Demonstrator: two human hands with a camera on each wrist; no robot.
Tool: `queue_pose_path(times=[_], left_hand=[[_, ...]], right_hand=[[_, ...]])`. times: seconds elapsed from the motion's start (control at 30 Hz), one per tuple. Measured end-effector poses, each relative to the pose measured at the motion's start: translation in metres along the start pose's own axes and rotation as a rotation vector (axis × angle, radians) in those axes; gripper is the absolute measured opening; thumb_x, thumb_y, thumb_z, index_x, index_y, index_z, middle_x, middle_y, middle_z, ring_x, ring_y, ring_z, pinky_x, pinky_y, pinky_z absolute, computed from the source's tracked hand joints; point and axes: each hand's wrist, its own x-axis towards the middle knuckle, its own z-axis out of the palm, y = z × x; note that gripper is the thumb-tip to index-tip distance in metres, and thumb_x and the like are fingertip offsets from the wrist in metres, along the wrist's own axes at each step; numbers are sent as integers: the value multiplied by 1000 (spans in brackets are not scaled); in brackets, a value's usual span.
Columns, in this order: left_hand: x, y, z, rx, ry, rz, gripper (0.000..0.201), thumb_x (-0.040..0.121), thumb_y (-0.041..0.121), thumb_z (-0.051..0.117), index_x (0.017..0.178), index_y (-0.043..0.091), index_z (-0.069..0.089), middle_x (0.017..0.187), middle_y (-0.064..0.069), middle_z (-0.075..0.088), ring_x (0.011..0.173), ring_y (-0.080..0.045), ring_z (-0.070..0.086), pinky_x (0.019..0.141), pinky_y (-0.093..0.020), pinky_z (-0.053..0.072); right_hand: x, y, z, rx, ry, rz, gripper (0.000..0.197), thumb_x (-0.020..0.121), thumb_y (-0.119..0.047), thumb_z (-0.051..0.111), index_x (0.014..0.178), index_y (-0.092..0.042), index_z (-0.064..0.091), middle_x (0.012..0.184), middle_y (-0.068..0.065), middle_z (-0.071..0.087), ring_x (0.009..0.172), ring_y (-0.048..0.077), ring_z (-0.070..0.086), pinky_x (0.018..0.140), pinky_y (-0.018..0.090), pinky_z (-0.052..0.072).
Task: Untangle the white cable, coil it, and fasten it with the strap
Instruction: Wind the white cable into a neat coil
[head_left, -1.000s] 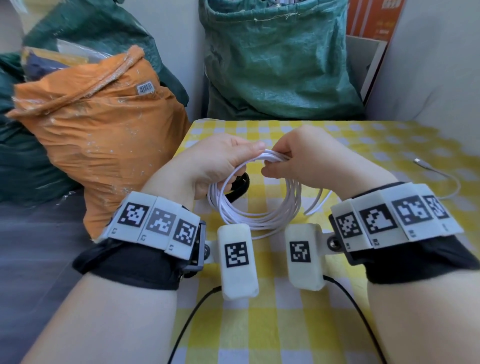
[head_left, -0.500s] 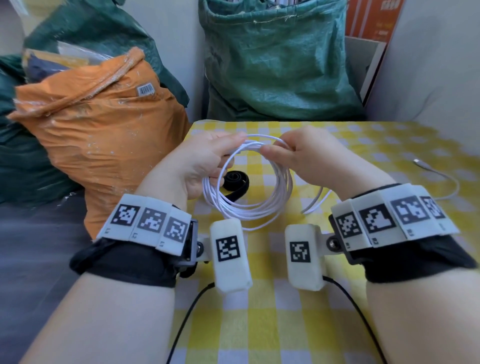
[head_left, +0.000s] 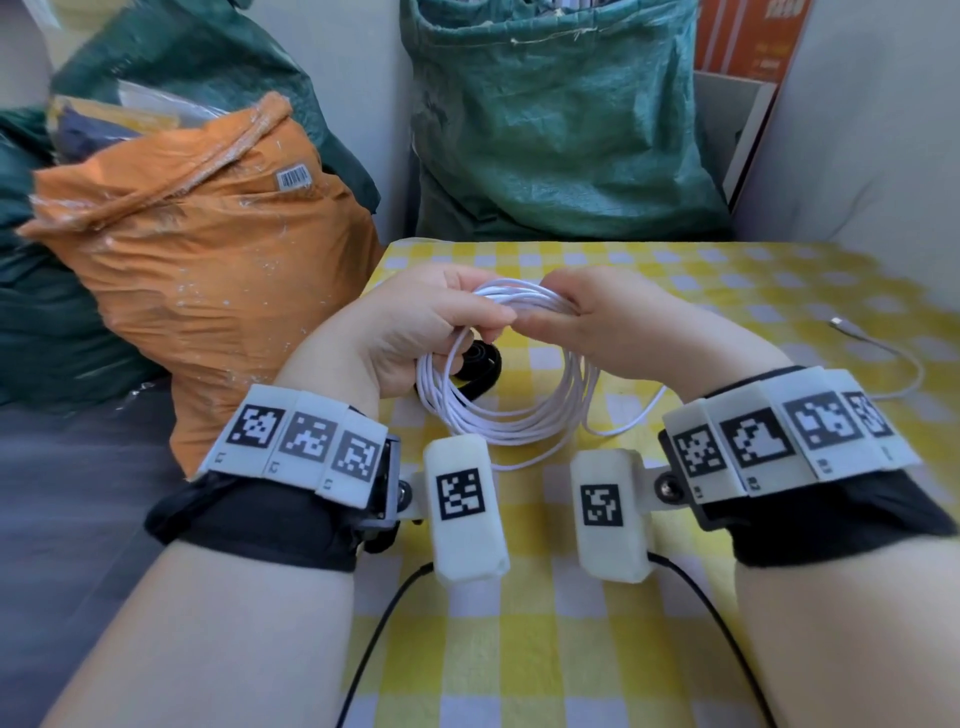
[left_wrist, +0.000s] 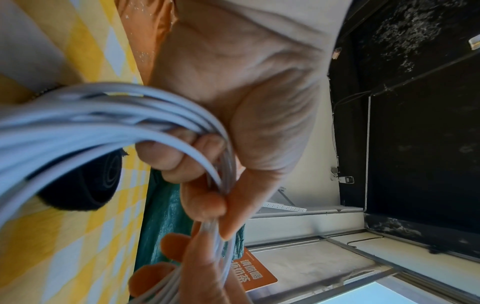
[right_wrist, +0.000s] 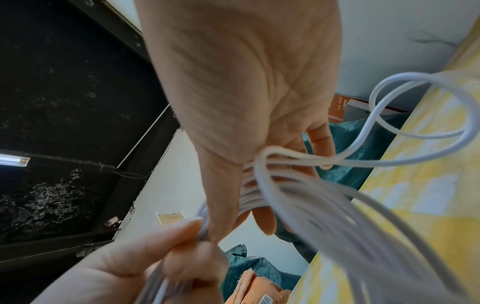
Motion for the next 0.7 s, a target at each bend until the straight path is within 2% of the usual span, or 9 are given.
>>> queue_pose_path(times=[0.07, 0.17, 0.2, 0.27, 0.33, 0.4, 0.47, 0.57, 0.7], left_hand=[[0, 1, -1, -8, 6, -16, 17, 89, 2, 52, 93, 8, 67, 54, -2, 39, 48, -11, 26, 43, -21, 18], [0, 1, -3, -90, 48, -8, 9, 86, 4, 56, 80, 10, 58, 48, 5, 34, 47, -12, 32, 41, -18, 27], [0, 0, -3, -114, 60, -6, 8, 87, 8, 59, 81, 12, 61, 47, 6, 34, 47, -10, 35, 41, -17, 30], [-1, 0, -3, -171, 75, -8, 15, 86, 23, 60, 73, 18, 63, 46, 8, 29, 40, -6, 29, 38, -15, 24], [0, 0, -4, -220, 147, -43, 30, 86, 37, 58, 63, 21, 49, 46, 9, 22, 37, -5, 18, 37, -17, 14], [2, -1, -8, -252, 265, -96, 38, 91, 43, 55, 65, 21, 38, 45, 7, 19, 36, -7, 15, 38, -19, 12], [3, -2, -12, -304, 364, -122, 37, 94, 42, 53, 66, 20, 40, 43, 7, 19, 34, -7, 15, 37, -18, 13], [2, -4, -20, -388, 468, -118, 36, 94, 38, 53, 65, 20, 42, 38, 8, 21, 31, -8, 16, 37, -17, 14], [2, -5, -26, -503, 525, -92, 38, 94, 37, 51, 62, 21, 40, 37, 7, 20, 30, -8, 15, 34, -17, 16]], right_hand=[[0, 3, -2, -9, -11, 13, 28, 86, -43, 62, 93, -16, 60, 72, -4, 52, 61, 10, 47, 51, 27, 33], [-2, 9, -5, 1, -31, 41, 27, 79, -35, 73, 101, -22, 64, 81, -7, 59, 70, 8, 54, 55, 24, 40], [-2, 9, -5, 7, -27, 46, 27, 77, -33, 75, 100, -23, 64, 81, -8, 60, 72, 8, 55, 55, 24, 41], [-3, 9, -6, 15, -13, 53, 27, 74, -32, 78, 96, -25, 64, 81, -10, 60, 73, 9, 57, 55, 23, 43], [-3, 8, -8, 35, 3, 61, 28, 71, -36, 80, 91, -27, 64, 81, -11, 61, 72, 10, 57, 52, 24, 41], [-5, 7, -10, 69, 20, 76, 29, 69, -41, 80, 91, -31, 63, 81, -12, 61, 70, 7, 56, 52, 22, 38], [-6, 8, -12, 69, 46, 91, 28, 70, -40, 80, 93, -32, 66, 81, -13, 61, 71, 6, 56, 55, 21, 39], [-5, 12, -14, -24, 84, 116, 24, 76, -23, 77, 99, -27, 70, 85, -9, 63, 77, 13, 58, 59, 23, 41], [-2, 16, -14, -54, 248, 149, 17, 77, -4, 67, 83, -20, 67, 75, -3, 63, 74, 18, 59, 54, 22, 41]])
